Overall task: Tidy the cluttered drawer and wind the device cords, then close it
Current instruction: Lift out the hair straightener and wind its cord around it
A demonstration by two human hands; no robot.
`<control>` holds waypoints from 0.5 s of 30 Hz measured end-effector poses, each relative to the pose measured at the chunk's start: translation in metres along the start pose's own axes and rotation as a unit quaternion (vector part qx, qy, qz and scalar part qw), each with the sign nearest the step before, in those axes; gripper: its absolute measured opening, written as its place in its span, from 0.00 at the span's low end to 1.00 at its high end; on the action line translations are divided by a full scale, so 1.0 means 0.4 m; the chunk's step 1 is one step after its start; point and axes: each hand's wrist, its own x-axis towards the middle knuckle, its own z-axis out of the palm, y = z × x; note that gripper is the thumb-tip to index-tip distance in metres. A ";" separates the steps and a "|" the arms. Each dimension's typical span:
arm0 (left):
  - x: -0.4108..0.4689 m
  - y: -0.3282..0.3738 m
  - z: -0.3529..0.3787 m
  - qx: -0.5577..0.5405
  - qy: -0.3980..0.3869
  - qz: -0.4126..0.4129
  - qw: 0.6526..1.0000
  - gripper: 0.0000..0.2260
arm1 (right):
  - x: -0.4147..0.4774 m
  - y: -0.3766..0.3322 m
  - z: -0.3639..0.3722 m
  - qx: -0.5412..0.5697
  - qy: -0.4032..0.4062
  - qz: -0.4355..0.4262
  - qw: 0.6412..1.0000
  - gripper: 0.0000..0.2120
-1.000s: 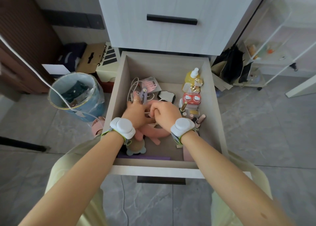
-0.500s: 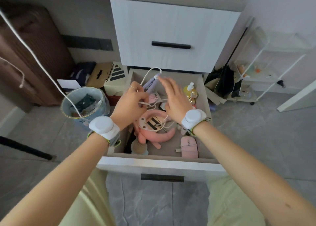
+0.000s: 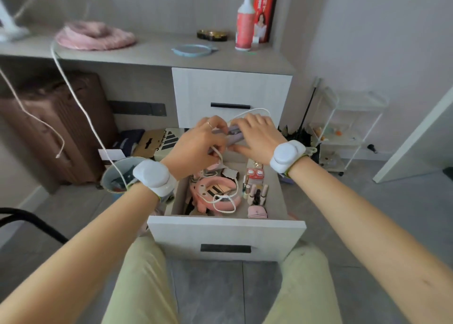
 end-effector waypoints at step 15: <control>0.039 0.150 0.023 -0.217 0.099 -0.148 0.960 0.14 | -0.196 -0.093 -0.079 0.659 -0.188 0.216 0.695 0.08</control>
